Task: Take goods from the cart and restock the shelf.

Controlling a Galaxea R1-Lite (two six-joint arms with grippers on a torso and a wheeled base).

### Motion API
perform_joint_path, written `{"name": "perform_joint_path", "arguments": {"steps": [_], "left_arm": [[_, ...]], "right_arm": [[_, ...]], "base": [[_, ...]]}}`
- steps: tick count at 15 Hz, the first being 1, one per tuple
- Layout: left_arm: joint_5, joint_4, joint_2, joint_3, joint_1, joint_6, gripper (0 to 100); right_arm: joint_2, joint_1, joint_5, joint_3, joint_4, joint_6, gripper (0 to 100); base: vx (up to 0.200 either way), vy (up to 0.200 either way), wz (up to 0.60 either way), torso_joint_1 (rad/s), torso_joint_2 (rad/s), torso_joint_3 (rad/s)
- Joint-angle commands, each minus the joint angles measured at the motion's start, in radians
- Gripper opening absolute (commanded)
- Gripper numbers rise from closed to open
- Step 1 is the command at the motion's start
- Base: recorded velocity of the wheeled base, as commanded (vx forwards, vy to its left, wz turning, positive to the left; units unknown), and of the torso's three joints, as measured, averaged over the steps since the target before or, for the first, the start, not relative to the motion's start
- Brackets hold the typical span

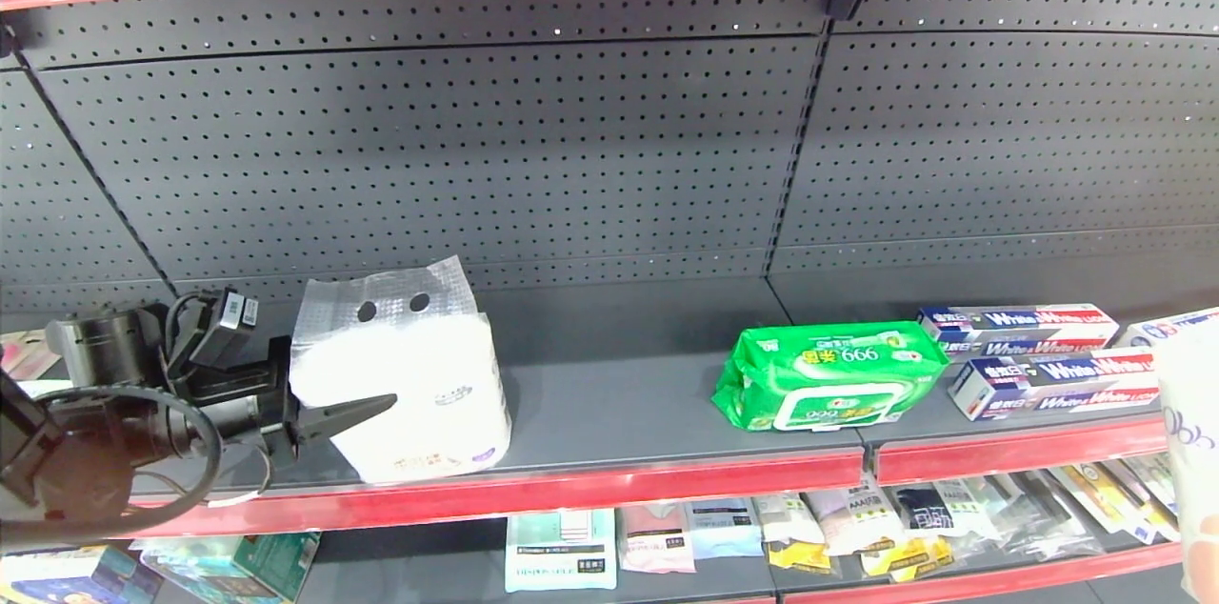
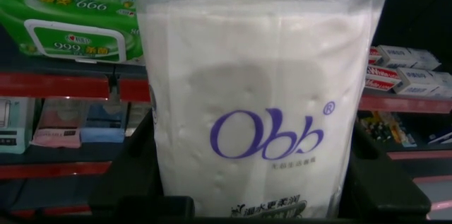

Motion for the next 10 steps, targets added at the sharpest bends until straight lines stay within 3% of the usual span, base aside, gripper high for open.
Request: {"name": "perform_joint_path", "arguments": {"steps": [1, 3, 10], "left_arm": [[-0.001, 0.0, 0.016, -0.007, 0.001, -0.001, 0], [-0.036, 0.002, 0.018, -0.004, 0.001, -0.003, 0], [-0.07, 0.006, 0.032, -0.048, -0.006, -0.011, 0]], "right_arm": [[0.001, -0.001, 0.0, 0.001, 0.0, 0.0, 0], [0.001, 0.0, 0.0, 0.001, 0.0, 0.0, 0], [0.001, 0.0, 0.0, -0.002, 0.0, -0.014, 0]], "base": [[0.0, 0.0, 0.0, 0.0, 0.0, 0.0], [0.0, 0.0, 0.0, 0.0, 0.0, 0.0], [0.0, 0.0, 0.0, 0.0, 0.0, 0.0]]}}
